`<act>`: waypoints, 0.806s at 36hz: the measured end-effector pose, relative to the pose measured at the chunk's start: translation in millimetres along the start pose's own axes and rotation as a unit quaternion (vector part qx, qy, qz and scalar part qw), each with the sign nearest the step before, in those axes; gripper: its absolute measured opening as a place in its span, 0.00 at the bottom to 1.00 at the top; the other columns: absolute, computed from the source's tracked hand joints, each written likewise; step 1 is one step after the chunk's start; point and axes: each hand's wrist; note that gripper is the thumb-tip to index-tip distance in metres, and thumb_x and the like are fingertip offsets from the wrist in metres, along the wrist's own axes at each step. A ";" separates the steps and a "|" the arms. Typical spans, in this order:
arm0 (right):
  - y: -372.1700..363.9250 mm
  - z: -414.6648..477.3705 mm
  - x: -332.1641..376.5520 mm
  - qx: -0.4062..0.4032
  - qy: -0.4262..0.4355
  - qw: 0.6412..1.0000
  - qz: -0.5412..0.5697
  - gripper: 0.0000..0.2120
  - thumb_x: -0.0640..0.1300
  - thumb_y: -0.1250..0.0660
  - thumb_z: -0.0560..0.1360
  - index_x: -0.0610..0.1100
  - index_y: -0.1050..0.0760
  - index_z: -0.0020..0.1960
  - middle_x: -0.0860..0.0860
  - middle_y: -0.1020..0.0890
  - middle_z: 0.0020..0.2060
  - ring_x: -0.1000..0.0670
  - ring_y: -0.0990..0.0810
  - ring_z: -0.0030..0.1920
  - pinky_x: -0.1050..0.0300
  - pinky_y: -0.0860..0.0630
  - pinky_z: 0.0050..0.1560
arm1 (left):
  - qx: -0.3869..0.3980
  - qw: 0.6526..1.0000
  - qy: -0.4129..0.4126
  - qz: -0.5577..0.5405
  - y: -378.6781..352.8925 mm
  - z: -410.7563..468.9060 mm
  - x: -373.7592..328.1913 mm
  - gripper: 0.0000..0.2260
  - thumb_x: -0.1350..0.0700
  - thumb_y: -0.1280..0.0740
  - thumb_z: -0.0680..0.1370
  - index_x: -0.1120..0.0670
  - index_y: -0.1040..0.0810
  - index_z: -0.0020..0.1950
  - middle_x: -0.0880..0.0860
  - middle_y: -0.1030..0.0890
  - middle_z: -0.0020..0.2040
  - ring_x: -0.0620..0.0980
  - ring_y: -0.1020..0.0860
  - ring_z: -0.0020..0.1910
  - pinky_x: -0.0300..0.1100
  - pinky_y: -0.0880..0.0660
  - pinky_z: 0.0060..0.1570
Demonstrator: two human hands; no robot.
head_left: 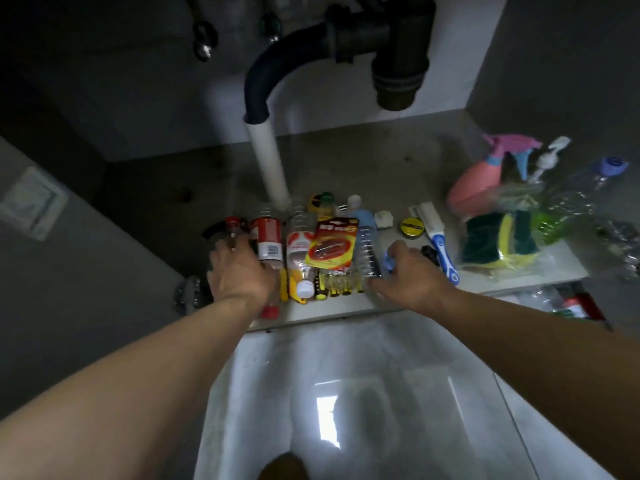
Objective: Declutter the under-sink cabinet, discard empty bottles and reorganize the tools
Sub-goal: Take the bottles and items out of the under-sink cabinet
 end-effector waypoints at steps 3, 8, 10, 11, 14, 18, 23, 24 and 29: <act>-17.7 9.0 15.0 -0.011 -0.047 0.999 0.007 0.30 0.64 0.30 0.68 0.46 0.38 0.58 0.43 0.25 0.54 0.40 0.21 0.53 0.50 0.24 0.46 | 0.012 0.998 0.056 -0.026 -1.3 11.9 13.2 0.30 0.53 0.30 0.75 0.49 0.35 0.76 0.60 0.35 0.73 0.63 0.37 0.72 0.57 0.34 0.68; -40.6 14.3 25.6 -0.039 -0.096 0.994 0.019 0.28 0.59 0.29 0.72 0.47 0.42 0.57 0.42 0.23 0.53 0.39 0.20 0.53 0.53 0.31 0.42 | 0.042 0.989 0.119 -0.074 -9.9 27.1 26.9 0.33 0.53 0.31 0.76 0.48 0.40 0.79 0.64 0.34 0.72 0.66 0.35 0.72 0.55 0.35 0.70; -45.5 15.6 27.5 -0.051 -0.108 0.992 0.026 0.28 0.57 0.30 0.73 0.44 0.41 0.62 0.41 0.21 0.55 0.38 0.20 0.54 0.53 0.31 0.43 | 0.051 0.985 0.143 -0.087 -15.1 29.7 30.5 0.32 0.52 0.32 0.77 0.48 0.41 0.79 0.65 0.33 0.71 0.67 0.33 0.71 0.54 0.34 0.69; -47.2 15.9 28.2 -0.058 -0.112 0.991 0.031 0.28 0.55 0.31 0.74 0.43 0.40 0.63 0.40 0.21 0.56 0.38 0.20 0.55 0.53 0.31 0.44 | 0.055 0.983 0.151 -0.092 -17.7 30.2 31.9 0.30 0.52 0.33 0.78 0.49 0.40 0.78 0.65 0.32 0.70 0.67 0.32 0.70 0.54 0.33 0.69; -48.9 16.7 29.6 -0.073 -0.123 0.988 0.060 0.24 0.52 0.32 0.76 0.42 0.39 0.62 0.40 0.23 0.57 0.37 0.21 0.55 0.52 0.31 0.44 | 0.062 0.978 0.167 -0.107 -22.4 29.6 35.6 0.26 0.52 0.32 0.79 0.52 0.37 0.74 0.65 0.29 0.69 0.67 0.28 0.67 0.54 0.30 0.67; -43.1 15.2 25.5 -0.077 -0.111 0.987 0.091 0.21 0.53 0.34 0.77 0.42 0.38 0.59 0.41 0.23 0.54 0.38 0.21 0.52 0.52 0.29 0.45 | 0.054 0.975 0.174 -0.131 -21.6 27.0 36.9 0.25 0.52 0.31 0.78 0.55 0.35 0.71 0.64 0.26 0.67 0.66 0.26 0.66 0.55 0.28 0.66; -22.6 7.0 15.5 -0.087 -0.100 0.983 0.125 0.20 0.53 0.32 0.77 0.43 0.38 0.56 0.47 0.26 0.45 0.46 0.27 0.42 0.56 0.34 0.36 | 0.038 0.970 0.195 -0.138 -9.1 20.0 26.9 0.28 0.56 0.29 0.77 0.56 0.37 0.72 0.65 0.29 0.68 0.66 0.27 0.67 0.55 0.29 0.66; -16.9 4.5 14.1 -0.093 -0.100 0.981 0.134 0.20 0.53 0.31 0.77 0.43 0.37 0.56 0.48 0.26 0.44 0.46 0.27 0.43 0.56 0.35 0.36 | 0.035 0.970 0.195 -0.141 -5.2 17.8 24.4 0.27 0.56 0.29 0.77 0.56 0.37 0.73 0.65 0.29 0.69 0.66 0.27 0.67 0.55 0.30 0.66; 20.2 -12.5 5.4 -0.124 -0.100 0.973 0.168 0.25 0.55 0.28 0.74 0.44 0.35 0.60 0.45 0.21 0.48 0.42 0.21 0.48 0.52 0.26 0.48 | 0.016 0.970 0.173 -0.170 17.6 3.0 8.4 0.30 0.59 0.30 0.77 0.55 0.40 0.76 0.64 0.30 0.69 0.67 0.28 0.68 0.59 0.29 0.68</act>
Point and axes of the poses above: each hand's wrist, its own z-axis towards the middle knuckle, its own y-axis out of the back of the hand, x = y × z
